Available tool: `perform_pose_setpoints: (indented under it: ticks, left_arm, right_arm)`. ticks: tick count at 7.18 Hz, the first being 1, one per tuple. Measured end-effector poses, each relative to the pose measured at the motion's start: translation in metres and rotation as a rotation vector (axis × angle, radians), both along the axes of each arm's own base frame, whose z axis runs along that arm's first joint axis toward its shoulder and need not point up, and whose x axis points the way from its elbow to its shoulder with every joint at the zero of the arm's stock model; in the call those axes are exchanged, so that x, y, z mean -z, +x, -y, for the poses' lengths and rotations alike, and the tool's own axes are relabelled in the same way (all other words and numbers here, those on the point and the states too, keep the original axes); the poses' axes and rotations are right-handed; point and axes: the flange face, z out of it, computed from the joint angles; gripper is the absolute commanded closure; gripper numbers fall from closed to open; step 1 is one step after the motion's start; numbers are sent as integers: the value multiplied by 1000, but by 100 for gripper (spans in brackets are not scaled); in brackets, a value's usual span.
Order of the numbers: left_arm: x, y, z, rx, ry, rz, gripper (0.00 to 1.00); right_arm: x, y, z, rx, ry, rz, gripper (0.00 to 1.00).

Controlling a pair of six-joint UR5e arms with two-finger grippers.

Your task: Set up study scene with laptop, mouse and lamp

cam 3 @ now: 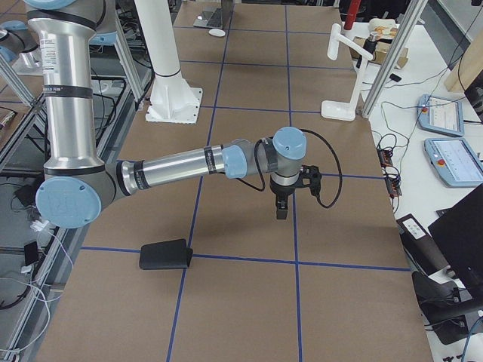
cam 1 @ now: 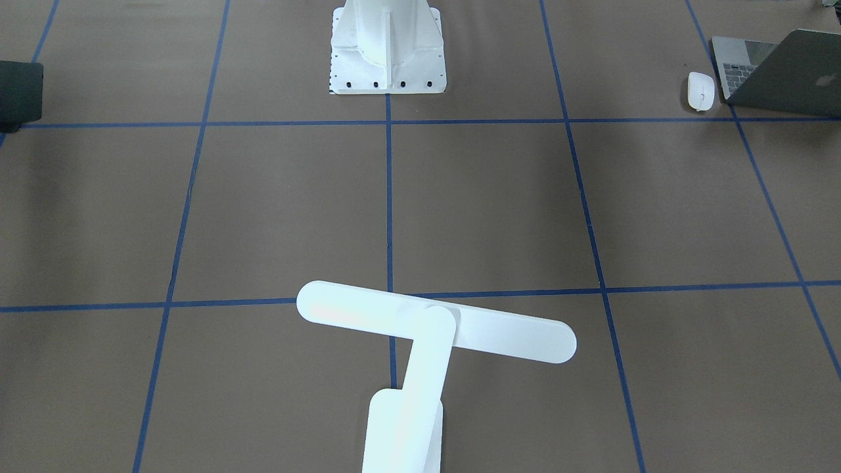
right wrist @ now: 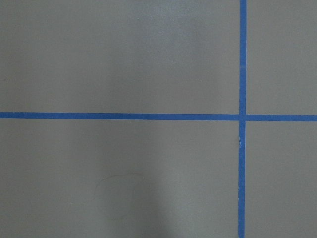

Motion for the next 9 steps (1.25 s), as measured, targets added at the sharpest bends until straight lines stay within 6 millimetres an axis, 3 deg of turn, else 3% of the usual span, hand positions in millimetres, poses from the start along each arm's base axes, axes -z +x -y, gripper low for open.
perform_pose_setpoints:
  ticks: [2,4,7,9]
  left_arm:
    - [-4,-4,-49,30,-46,3,2]
    - [-17,-34,-107,165,-151,-7,2]
    - [-65,-74,-187,382,-346,-40,0]
    - [-86,-77,-224,524,-529,-73,0]
  right_arm:
    - [6,-7,4,13,12,1,1]
    - [9,-19,8,34,28,3,1]
    - [-6,-41,16,70,106,18,1]
    - [-8,-45,15,79,124,26,1]
